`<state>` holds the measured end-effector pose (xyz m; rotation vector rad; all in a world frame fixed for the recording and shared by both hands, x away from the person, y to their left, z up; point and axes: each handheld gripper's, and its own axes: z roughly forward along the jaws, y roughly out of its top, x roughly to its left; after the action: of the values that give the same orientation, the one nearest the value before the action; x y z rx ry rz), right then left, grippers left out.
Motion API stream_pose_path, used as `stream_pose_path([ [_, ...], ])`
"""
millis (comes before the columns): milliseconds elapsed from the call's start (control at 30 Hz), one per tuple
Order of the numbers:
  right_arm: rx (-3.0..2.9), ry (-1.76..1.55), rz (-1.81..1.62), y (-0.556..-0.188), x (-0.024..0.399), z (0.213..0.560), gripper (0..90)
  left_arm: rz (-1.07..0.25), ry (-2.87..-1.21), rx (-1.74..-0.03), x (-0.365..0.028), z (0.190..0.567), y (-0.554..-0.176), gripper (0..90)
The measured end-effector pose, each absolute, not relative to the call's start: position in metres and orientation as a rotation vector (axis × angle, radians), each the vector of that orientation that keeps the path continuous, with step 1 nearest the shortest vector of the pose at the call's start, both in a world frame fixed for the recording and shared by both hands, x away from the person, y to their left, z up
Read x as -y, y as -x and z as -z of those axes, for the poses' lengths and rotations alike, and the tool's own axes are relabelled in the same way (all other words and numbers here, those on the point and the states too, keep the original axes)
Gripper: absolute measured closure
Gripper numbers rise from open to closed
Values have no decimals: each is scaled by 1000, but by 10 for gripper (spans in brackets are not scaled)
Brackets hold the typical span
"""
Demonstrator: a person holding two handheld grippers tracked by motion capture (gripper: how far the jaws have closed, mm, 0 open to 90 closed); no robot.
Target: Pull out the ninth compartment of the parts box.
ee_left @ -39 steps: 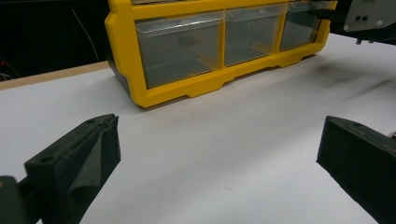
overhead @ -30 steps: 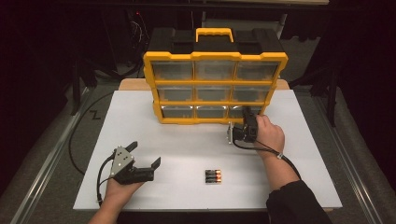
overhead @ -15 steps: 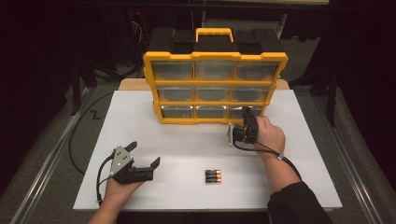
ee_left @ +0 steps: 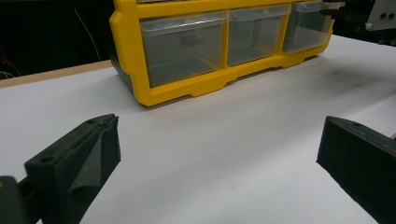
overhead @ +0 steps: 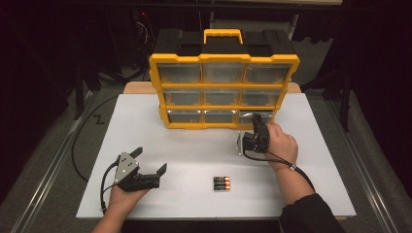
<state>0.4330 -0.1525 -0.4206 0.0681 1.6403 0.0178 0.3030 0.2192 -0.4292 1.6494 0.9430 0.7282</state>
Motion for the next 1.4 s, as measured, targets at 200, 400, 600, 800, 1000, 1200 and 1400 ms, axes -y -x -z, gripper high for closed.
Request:
stream_pose_path([
  [200,-1643,-64,-19,-428,153,421,810,-727,-1649,-943,-218,430,-303,2],
  [400,-1647,-53,-3,-422,153,420,810,-725,-1649,-941,-218,430,-303,2],
  [600,-1643,-40,-11,-417,153,419,810,-722,-1654,-935,-218,430,-303,2],
  [800,-1646,-42,-17,-411,154,420,809,-719,-1656,-933,-217,430,-303,2],
  [1000,-1640,-46,-30,-404,156,421,806,-723,-1650,-933,-218,429,-302,2],
  [1200,-1628,-28,-31,-399,158,422,807,-721,-1655,-934,-218,430,-303,2],
  [1400,-1635,-40,-24,-393,159,422,807,-724,-1651,-933,-218,429,-302,1],
])
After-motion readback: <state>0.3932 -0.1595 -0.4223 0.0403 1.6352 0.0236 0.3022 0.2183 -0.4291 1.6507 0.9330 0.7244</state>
